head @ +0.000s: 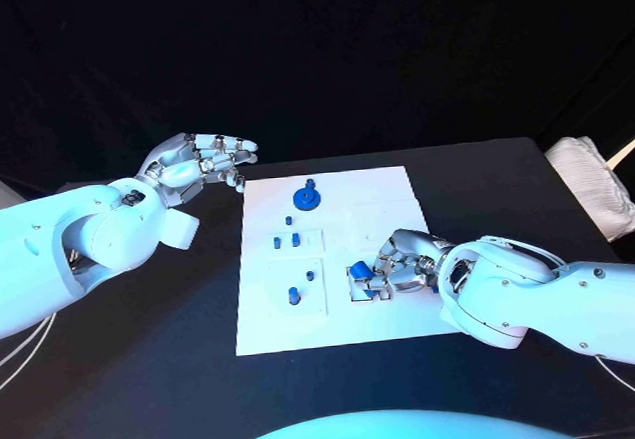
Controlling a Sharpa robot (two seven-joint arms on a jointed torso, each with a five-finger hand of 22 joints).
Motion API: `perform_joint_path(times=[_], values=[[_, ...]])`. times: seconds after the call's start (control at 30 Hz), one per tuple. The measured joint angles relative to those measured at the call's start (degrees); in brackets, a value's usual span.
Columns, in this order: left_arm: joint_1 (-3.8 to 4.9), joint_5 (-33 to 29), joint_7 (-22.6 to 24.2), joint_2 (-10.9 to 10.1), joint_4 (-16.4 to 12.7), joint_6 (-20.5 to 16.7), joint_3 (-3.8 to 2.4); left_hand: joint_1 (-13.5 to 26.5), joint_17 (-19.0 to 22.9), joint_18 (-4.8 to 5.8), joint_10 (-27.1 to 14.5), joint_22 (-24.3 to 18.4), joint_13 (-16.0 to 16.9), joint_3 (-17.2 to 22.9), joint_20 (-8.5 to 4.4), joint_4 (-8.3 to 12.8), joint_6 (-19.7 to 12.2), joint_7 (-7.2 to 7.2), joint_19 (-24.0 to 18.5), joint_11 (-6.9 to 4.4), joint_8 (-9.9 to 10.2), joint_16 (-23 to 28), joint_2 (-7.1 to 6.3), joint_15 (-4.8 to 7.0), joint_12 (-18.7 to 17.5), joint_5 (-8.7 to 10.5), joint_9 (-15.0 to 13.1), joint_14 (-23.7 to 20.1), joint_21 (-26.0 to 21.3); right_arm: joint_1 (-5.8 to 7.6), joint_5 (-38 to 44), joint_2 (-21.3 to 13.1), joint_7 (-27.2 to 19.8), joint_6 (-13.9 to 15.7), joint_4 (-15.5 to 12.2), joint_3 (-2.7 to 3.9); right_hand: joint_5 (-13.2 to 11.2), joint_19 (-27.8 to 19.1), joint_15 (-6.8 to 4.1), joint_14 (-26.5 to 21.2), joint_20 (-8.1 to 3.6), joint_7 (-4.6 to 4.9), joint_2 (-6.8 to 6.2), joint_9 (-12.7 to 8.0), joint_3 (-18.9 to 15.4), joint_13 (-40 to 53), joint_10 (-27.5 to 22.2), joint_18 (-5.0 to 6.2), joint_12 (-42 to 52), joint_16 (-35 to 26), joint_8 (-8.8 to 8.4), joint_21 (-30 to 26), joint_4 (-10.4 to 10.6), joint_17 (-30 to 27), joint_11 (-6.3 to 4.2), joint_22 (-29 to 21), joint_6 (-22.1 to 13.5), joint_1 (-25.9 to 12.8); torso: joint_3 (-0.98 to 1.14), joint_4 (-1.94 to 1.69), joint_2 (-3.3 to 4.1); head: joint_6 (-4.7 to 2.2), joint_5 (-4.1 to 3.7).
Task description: Assemble the parts on the task board
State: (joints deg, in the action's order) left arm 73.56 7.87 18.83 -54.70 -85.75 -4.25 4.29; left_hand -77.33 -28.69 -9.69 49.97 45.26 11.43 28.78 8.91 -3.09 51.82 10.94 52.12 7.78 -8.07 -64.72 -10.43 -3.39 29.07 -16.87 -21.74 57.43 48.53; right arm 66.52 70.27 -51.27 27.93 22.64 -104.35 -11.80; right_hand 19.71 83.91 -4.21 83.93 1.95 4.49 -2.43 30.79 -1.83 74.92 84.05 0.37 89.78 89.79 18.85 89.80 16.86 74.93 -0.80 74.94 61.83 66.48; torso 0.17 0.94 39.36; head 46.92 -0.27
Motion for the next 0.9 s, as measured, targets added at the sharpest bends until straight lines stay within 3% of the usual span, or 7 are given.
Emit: perform_joint_path(times=[0.4, 0.53, 0.63, 0.9], values=[[0.0, 0.0, -0.1, -0.1, 0.0, 0.0, 0.0, 0.0, 0.0, 0.0, 0.0, 0.0, 0.0, 0.0, 0.0, 0.0, 0.0, 0.0, 0.0, 0.0, 0.0, 0.0, 0.0, 0.0, 0.0, 0.0, 0.0, 0.0, 0.0, 0.0, -0.1, 0.6, 0.0, -0.4, 0.8, 0.0, -0.2, 0.1, 0.01, 0.0, -0.13, -0.2, 0.36, 0.0, 0.1, 0.0, 0.0, 0.0, 0.0, 0.0, 0.03, 0.0, -0.1, 0.0, 0.02, 0.0, 0.2, -1.1, -0.04, -0.02, 0.01, 0.03, -0.04], [0.0, 0.0, -0.1, -0.1, -0.1, 0.0, 0.0, 0.0, 0.0, 0.0, 0.0, 0.0, 0.0, 0.0, 0.0, 0.0, 0.0, 0.0, 0.0, 0.0, 0.0, 0.0, 0.0, 0.0, 0.0, 0.0, 0.0, 0.0, 0.0, 0.0, -0.1, 0.8, 0.0, -0.8, 1.2, 0.0, -1.1, 0.2, 0.0, 0.0, -0.2, -1.29, 0.17, 0.3, -0.3, 0.0, 0.0, 0.0, 0.0, 0.0, 0.92, 0.0, -0.1, 0.0, 0.02, 0.0, 1.3, -4.4, -0.04, -0.03, 0.01, 0.1, 0.02], [0.0, 0.0, -0.1, -0.2, -0.1, 0.0, 0.0, 0.0, 0.0, 0.0, 0.0, 0.0, 0.0, 0.0, 0.0, 0.0, 0.0, 0.0, 0.0, 0.0, 0.0, 0.0, 0.0, 0.0, 0.0, 0.0, 0.0, 0.0, 0.0, 0.0, -0.1, 0.9, 0.1, -1.0, 1.5, 0.0, -3.1, 0.2, 0.0, 0.0, -0.2, -1.72, 0.82, 0.5, -2.1, 0.0, 0.0, 0.0, 0.0, 0.0, 1.55, 0.0, -0.1, 0.0, 0.01, 0.0, 1.7, -6.9, -0.04, -0.03, 0.02, 0.15, 0.09], [0.0, 0.0, -0.2, -0.3, -0.1, 0.0, 0.0, 0.0, 0.0, 0.0, 0.0, 0.0, 0.0, 0.0, 0.0, 0.0, 0.0, 0.0, 0.0, 0.0, 0.0, 0.0, 0.0, 0.0, 0.0, 0.0, 0.0, 0.0, 0.0, 0.0, -0.1, 1.2, 0.1, -1.0, 1.9, 0.0, -8.0, 0.2, 0.0, 0.0, -0.2, -1.46, 1.89, 0.5, -6.1, 0.0, 0.0, 0.0, 0.0, 0.0, 2.21, -0.5, 0.0, 0.0, 0.02, 0.0, 0.7, -11.8, -0.01, 0.0, 0.04, 0.24, 0.16]])
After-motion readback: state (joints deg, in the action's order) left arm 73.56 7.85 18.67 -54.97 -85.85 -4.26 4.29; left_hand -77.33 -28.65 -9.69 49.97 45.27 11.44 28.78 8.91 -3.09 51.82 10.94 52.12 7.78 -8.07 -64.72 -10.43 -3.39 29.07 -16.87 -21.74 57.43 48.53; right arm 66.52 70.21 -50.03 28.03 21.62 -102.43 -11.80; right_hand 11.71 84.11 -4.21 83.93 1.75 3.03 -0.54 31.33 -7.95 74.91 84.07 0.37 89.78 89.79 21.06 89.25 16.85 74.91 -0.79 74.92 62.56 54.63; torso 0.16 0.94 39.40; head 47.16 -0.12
